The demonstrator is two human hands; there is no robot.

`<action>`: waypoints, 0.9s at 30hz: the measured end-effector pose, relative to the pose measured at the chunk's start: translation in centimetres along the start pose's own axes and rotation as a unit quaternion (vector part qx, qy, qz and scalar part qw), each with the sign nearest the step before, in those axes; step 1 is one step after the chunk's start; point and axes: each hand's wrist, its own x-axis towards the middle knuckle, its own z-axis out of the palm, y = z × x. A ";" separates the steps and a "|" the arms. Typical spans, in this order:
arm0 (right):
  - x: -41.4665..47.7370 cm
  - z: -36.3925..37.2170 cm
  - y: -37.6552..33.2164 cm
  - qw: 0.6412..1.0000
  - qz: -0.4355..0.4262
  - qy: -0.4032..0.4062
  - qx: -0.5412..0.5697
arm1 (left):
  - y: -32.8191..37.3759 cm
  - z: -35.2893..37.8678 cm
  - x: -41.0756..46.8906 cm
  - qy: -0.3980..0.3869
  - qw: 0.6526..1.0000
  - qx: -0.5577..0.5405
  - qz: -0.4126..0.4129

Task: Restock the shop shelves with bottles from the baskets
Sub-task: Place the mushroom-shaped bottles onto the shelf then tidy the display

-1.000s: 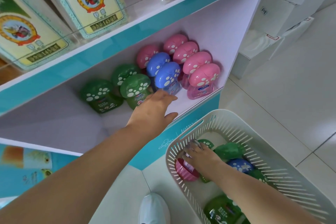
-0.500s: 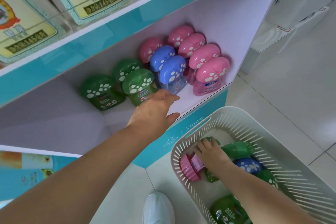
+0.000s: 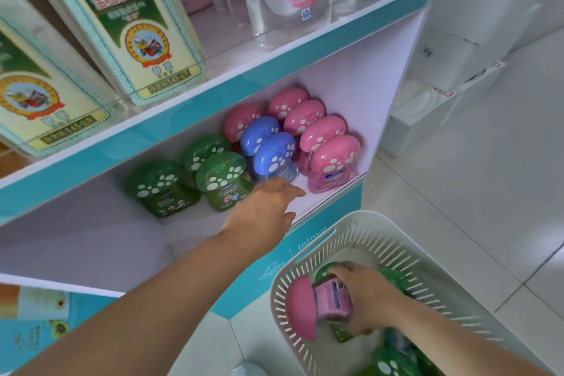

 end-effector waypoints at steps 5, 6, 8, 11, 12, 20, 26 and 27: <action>-2.8 -5.9 1.6 0.956 0.003 -0.018 0.293 | 0.3 -0.1 0.7 -0.126 0.989 -0.029 0.076; -3.3 -6.9 1.6 0.938 -0.004 -0.022 0.346 | 0.4 -0.1 0.8 -0.137 0.986 -0.038 0.090; -3.9 -8.7 1.3 0.912 -0.033 -0.024 0.409 | 0.9 -0.2 0.9 -0.131 0.982 -0.084 0.104; -4.3 -10.5 0.6 0.887 -0.080 -0.057 0.450 | 1.5 -0.9 1.1 -0.102 0.974 -0.169 0.115; -4.3 -10.9 0.4 0.882 -0.084 -0.072 0.458 | 1.5 -1.2 1.1 -0.100 0.970 -0.189 0.112; -2.7 -11.3 -0.8 0.903 -0.086 -0.098 0.409 | 1.5 -2.4 0.5 -0.074 0.971 -0.215 0.068; -2.6 -12.3 -2.0 0.904 -0.074 0.063 0.417 | 2.0 -3.0 1.7 0.056 0.962 -0.253 -0.084; -2.4 -12.4 -1.9 0.897 -0.071 0.095 0.426 | 1.9 -2.9 1.9 0.078 0.955 -0.262 -0.117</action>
